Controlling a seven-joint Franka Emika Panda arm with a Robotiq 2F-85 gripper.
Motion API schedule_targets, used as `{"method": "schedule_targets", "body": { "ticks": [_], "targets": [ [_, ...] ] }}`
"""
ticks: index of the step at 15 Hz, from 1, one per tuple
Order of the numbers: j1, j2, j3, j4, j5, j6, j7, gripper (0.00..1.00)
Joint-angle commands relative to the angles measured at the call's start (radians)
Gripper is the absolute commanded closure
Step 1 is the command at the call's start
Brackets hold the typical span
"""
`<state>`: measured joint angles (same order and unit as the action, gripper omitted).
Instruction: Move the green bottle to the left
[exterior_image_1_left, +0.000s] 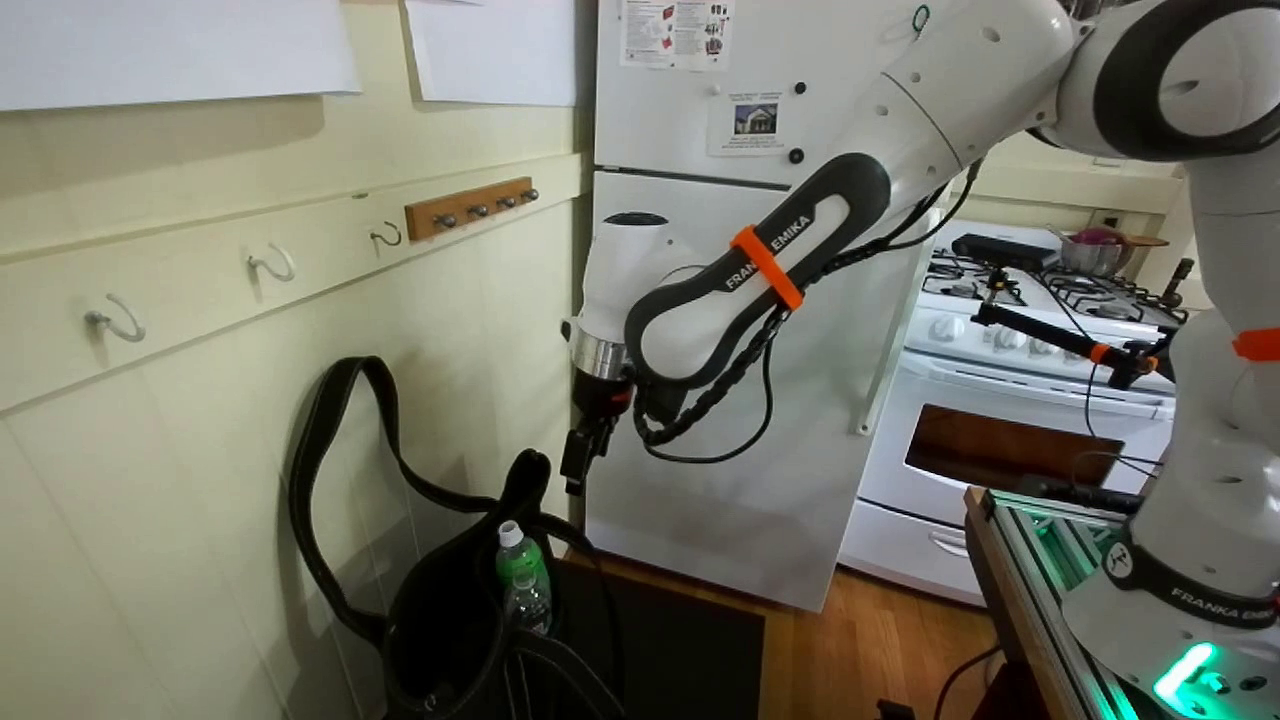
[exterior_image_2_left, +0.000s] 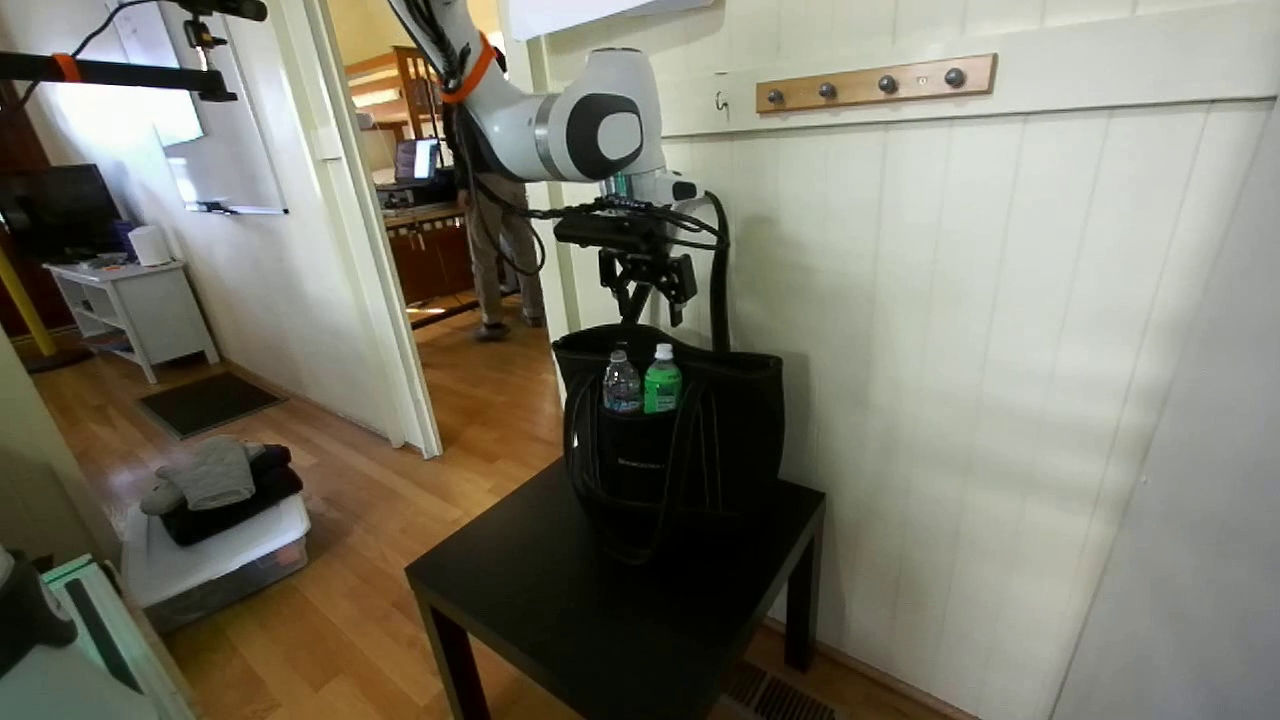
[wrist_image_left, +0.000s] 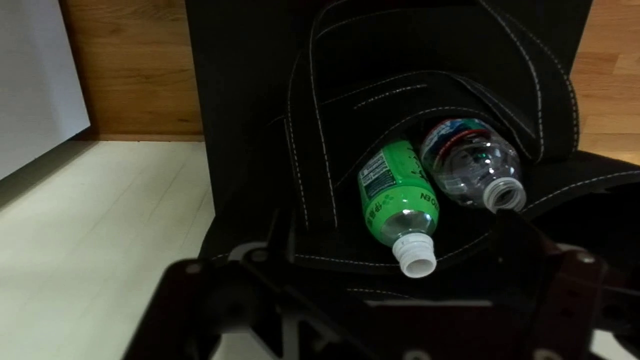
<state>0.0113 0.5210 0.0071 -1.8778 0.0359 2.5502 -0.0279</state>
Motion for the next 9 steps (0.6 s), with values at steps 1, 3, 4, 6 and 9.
{"method": "schedule_targets", "body": {
  "ticks": [1,3,4,6,9],
  "targets": [
    [-0.025,0.138,0.024,0.197,0.003,-0.144,-0.05,0.0],
    [-0.023,0.194,0.028,0.282,-0.008,-0.211,-0.073,0.0],
    [-0.023,0.218,0.032,0.32,-0.009,-0.239,-0.087,0.0],
    [-0.019,0.264,0.038,0.384,-0.014,-0.267,-0.111,0.0],
    [-0.01,0.323,0.045,0.44,-0.021,-0.235,-0.138,0.0]
  ]
}}
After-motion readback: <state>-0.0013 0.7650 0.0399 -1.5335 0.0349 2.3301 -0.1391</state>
